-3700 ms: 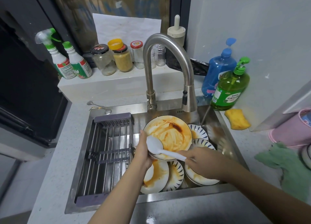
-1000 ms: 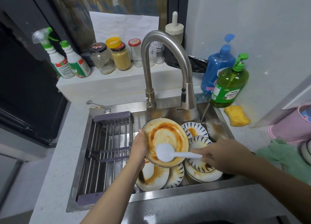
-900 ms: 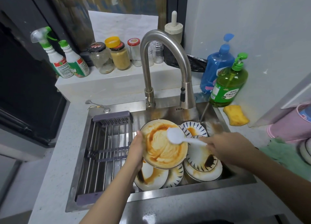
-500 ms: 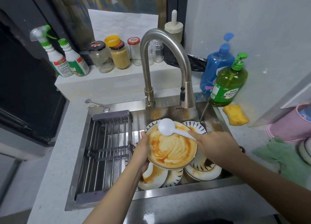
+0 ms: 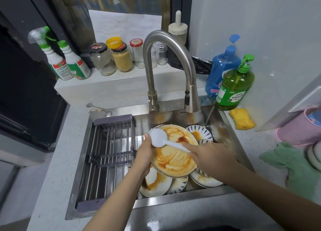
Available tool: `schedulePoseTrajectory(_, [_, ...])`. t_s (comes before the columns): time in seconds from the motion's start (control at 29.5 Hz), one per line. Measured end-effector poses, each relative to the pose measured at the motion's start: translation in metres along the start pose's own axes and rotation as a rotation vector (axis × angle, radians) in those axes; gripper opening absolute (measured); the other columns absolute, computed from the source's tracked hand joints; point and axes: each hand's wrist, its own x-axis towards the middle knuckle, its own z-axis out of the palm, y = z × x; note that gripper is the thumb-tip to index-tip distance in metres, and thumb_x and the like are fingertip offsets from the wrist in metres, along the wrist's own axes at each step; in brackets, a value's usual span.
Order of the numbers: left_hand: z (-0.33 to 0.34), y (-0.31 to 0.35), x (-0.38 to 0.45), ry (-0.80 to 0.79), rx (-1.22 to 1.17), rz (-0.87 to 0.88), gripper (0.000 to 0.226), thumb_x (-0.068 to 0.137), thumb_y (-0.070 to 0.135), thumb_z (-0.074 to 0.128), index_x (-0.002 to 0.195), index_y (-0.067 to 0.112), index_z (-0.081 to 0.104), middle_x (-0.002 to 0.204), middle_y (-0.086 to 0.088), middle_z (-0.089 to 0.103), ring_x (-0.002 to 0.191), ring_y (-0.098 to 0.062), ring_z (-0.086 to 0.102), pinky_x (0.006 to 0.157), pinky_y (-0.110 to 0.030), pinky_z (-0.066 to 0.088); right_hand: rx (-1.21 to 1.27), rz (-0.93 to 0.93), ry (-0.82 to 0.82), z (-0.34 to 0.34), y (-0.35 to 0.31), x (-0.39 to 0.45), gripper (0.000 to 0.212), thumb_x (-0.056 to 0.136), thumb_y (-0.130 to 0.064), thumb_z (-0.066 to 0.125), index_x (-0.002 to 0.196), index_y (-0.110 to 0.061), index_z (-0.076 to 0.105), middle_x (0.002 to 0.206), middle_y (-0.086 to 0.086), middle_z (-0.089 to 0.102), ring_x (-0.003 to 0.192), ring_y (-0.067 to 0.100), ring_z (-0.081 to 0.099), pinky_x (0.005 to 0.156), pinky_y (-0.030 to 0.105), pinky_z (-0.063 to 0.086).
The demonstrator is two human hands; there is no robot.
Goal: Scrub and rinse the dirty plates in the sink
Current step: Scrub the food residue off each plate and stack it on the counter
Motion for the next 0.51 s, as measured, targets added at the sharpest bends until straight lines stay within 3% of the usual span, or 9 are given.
schedulePoseTrajectory(0.14, [-0.003,0.007,-0.001,0.003,-0.022,0.014,0.059,0.098,0.057,0.023,0.113,0.018,0.064,0.108,-0.01,0.072,0.099,-0.022,0.069,0.076,-0.035,0.058,-0.083,0.158,0.007,0.005,0.021,0.005,0.048,0.102,-0.025,0.032,0.147,-0.038,0.023,0.066,-0.007,0.045,0.053,0.009,0.042,0.046,0.023,0.032])
schedulePoseTrajectory(0.2, [-0.006,0.01,0.002,0.085,-0.021,0.024,0.059,0.098,0.06,0.025,0.113,0.019,0.065,0.11,-0.008,0.071,0.101,-0.022,0.068,0.084,-0.041,0.057,-0.114,0.186,-0.04,0.006,0.029,-0.002,0.047,0.101,-0.023,0.033,0.146,-0.037,0.027,0.066,-0.009,0.043,0.054,0.006,0.041,0.045,0.021,0.029])
schedulePoseTrajectory(0.31, [-0.007,0.011,0.004,0.154,0.033,0.044,0.056,0.097,0.062,0.026,0.109,0.024,0.065,0.111,-0.002,0.069,0.106,-0.021,0.064,0.097,-0.046,0.05,-0.046,0.061,-0.119,-0.001,0.018,-0.014,0.037,0.102,-0.025,0.033,0.137,-0.032,0.04,0.069,-0.01,0.039,0.057,0.003,0.037,0.047,0.02,0.026])
schedulePoseTrajectory(0.41, [-0.002,0.009,0.0,0.138,0.116,0.055,0.052,0.097,0.061,0.025,0.104,0.029,0.066,0.111,0.0,0.069,0.107,-0.02,0.063,0.098,-0.044,0.049,0.026,0.011,-0.139,-0.001,0.013,-0.002,0.036,0.102,-0.03,0.031,0.136,-0.033,0.043,0.071,-0.009,0.045,0.058,0.004,0.042,0.054,0.021,0.039])
schedulePoseTrajectory(0.51, [-0.001,0.004,-0.001,0.15,0.012,0.02,0.058,0.098,0.059,0.027,0.12,0.018,0.062,0.116,-0.007,0.068,0.108,-0.023,0.064,0.095,-0.044,0.052,-0.024,0.133,-0.165,-0.008,0.027,0.001,0.037,0.101,-0.025,0.034,0.135,-0.035,0.044,0.079,-0.011,0.05,0.072,0.007,0.054,0.056,0.021,0.042])
